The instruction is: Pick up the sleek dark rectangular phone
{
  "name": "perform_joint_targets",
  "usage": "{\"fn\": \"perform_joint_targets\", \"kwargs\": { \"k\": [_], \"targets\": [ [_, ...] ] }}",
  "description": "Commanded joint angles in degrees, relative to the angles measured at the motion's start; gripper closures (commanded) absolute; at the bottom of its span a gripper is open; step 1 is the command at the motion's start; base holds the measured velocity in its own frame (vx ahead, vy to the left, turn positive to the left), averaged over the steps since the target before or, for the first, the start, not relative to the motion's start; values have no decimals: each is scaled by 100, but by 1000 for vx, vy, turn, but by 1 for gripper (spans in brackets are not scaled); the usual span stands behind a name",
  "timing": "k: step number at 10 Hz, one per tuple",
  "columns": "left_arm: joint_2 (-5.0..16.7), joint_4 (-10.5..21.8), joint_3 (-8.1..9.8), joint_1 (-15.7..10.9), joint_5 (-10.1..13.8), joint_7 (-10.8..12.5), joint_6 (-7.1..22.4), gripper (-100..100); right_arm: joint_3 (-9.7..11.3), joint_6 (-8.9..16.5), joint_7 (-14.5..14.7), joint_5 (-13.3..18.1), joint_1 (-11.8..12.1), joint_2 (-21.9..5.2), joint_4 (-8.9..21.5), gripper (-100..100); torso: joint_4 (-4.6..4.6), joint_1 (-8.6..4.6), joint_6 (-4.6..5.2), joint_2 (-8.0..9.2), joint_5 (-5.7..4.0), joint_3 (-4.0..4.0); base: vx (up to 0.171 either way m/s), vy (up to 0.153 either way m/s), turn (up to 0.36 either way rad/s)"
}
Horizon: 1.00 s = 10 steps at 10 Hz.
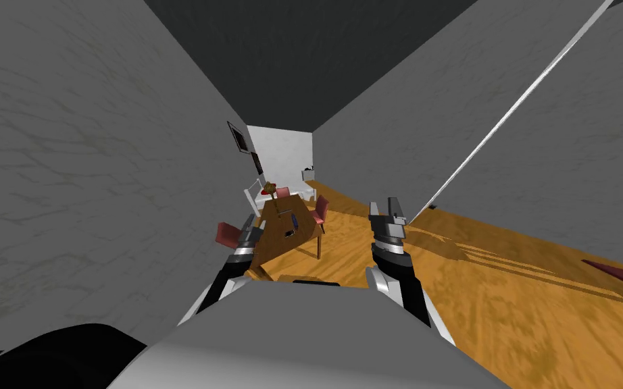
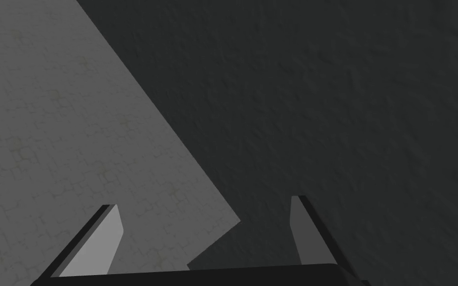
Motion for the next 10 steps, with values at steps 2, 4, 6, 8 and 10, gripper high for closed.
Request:
{"fn": "perform_joint_targets", "kwargs": {
  "k": [2,4,6,8,10],
  "targets": [
    [199,151,35,160,354,213,342,-100,-1,0,0,0,1,0,0,0,1,0,-7,4,0,2,35,5,-187],
    [334,292,72,236,580,350,533,-100,-1,0,0,0,1,0,0,0,2,-2,-6,8,-1,4,28,2,-215],
    [466,440,109,314,810,488,734,-100,0,0,0,0,0,0,0,0,1,-1,-1,3,0,2,42,8,-299],
    [722,757,185,474,1199,763,1081,-100,0,0,0,0,1,0,0,0,1,-2,-3,3,0,2,48,7,-329],
    [843,924,223,556,1499,899,1384,-100,-1,0,0,0,1,0,0,0,0,1,-6,0,0,0,44,13,-264]
  ]
}}
